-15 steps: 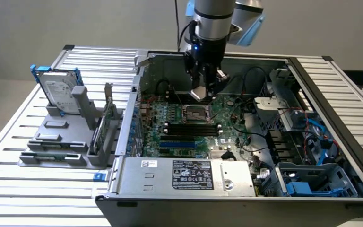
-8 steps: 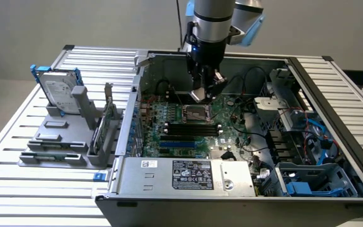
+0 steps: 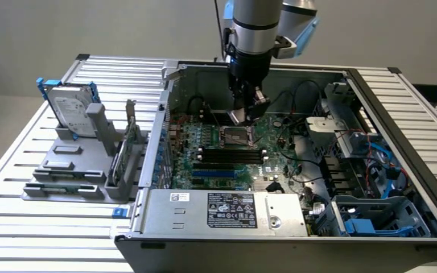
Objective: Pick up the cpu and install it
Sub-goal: 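Place the cpu into insertion slot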
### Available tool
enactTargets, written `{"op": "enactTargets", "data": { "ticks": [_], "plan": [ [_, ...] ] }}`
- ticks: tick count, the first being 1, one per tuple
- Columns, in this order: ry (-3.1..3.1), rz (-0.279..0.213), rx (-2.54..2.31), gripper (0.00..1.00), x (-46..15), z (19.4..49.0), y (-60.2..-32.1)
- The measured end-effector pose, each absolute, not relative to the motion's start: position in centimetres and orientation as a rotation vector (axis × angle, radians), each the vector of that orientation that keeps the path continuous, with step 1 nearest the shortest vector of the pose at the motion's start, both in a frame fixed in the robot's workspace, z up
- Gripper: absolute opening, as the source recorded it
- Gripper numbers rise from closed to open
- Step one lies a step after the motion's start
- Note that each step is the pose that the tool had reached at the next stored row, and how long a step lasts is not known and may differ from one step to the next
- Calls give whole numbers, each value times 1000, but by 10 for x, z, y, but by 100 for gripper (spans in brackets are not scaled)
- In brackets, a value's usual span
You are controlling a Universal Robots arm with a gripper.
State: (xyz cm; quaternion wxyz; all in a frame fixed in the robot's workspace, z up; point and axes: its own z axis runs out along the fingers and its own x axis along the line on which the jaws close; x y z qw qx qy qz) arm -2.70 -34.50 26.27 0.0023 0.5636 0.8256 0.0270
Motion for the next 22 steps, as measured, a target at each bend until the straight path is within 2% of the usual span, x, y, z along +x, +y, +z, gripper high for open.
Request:
{"op": "enactTargets", "data": {
  "ticks": [22],
  "plan": [
    [2200, 79, 2224, 55, -27, 244, -345]
  ]
}}
